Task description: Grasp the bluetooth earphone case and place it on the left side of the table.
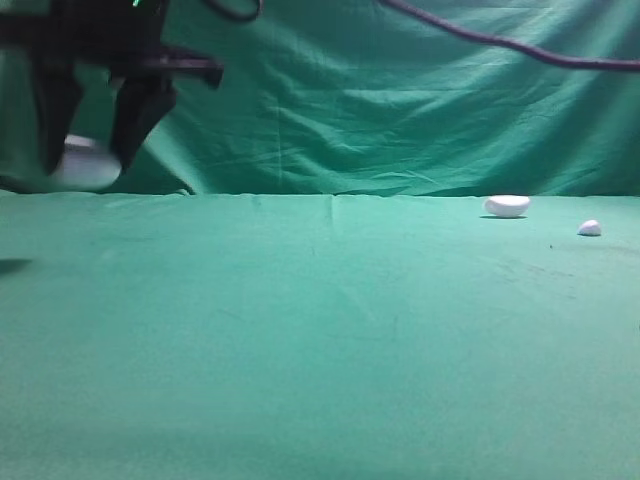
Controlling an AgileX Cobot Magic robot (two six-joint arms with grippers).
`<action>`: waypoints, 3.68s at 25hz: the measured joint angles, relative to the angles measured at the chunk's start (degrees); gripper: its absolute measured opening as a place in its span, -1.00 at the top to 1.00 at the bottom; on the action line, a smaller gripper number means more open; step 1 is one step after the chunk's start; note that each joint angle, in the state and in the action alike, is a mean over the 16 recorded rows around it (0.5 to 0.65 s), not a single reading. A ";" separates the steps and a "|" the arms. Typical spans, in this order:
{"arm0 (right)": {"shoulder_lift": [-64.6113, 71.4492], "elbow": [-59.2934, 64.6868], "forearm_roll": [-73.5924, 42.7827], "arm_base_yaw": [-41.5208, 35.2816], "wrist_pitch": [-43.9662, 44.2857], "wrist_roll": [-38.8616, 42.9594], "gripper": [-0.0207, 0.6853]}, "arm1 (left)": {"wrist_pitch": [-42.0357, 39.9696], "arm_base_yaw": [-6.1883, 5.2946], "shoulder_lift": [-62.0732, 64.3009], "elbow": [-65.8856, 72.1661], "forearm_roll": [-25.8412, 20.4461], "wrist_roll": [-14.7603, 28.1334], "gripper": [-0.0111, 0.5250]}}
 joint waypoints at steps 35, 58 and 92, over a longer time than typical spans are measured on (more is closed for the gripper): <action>-26.80 0.27 -5.03 -4.03 23.35 5.14 0.94 | 0.00 0.00 0.00 0.00 0.00 0.00 0.96; -85.40 65.71 -5.16 -9.82 6.43 13.25 0.94 | 0.00 0.00 0.00 0.00 0.00 0.00 0.96; -124.53 96.41 1.11 -35.13 -9.63 -1.50 0.94 | 0.00 0.00 0.00 0.00 0.00 0.00 0.96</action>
